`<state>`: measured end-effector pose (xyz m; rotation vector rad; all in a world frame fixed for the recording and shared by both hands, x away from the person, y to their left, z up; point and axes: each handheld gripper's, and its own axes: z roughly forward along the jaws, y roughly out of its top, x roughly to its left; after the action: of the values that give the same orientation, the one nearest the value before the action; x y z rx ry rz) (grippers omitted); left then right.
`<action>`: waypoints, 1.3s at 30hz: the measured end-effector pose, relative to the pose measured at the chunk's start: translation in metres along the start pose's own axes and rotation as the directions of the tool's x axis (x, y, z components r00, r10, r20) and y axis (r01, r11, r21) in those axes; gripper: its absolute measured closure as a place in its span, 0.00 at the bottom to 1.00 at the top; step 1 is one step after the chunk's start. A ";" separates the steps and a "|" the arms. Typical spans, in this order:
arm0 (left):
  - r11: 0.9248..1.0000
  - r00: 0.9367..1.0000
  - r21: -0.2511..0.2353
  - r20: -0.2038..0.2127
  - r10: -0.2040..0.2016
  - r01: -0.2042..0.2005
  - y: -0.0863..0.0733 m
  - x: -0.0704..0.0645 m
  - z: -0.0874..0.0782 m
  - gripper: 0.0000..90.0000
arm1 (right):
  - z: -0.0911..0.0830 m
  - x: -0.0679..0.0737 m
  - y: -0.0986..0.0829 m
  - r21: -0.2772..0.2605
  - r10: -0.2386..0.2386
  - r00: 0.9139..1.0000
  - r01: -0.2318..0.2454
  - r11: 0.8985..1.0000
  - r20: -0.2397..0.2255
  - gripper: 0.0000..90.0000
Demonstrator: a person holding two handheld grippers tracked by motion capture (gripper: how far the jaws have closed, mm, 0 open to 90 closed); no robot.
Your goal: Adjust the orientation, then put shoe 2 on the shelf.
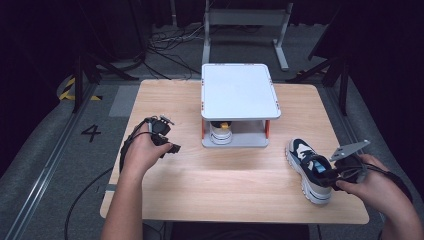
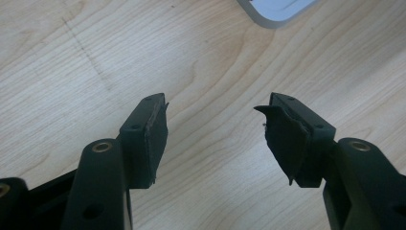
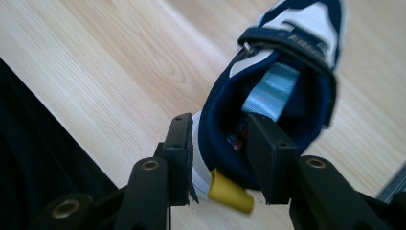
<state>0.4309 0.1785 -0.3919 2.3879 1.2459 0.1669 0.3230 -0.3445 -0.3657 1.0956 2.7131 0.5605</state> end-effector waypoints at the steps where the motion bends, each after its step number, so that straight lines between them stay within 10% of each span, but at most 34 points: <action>1: 1.000 1.000 0.004 -0.002 0.010 -0.010 0.000 -0.001 0.001 0.45 | 0.000 0.000 0.000 0.000 0.000 1.000 0.000 1.000 0.000 0.71; 10: 1.000 1.000 0.008 0.010 0.005 -0.005 -0.002 0.000 0.002 0.45 | 0.046 -0.005 0.008 0.158 0.000 0.997 0.013 0.987 -0.081 0.80; 26: 1.000 1.000 0.004 -0.001 -0.004 0.004 -0.005 0.002 -0.002 0.46 | 0.024 0.006 0.024 0.052 0.024 0.998 -0.021 0.998 -0.055 0.84; 39: 0.997 0.996 -0.012 -0.033 -0.080 0.079 -0.034 0.012 -0.018 0.46 | 0.041 0.050 0.094 0.015 -0.158 0.981 0.161 0.987 -0.115 0.84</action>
<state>0.4071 0.2109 -0.3919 2.3306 1.3495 0.1891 0.3580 -0.2361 -0.3664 0.8654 2.8791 0.5822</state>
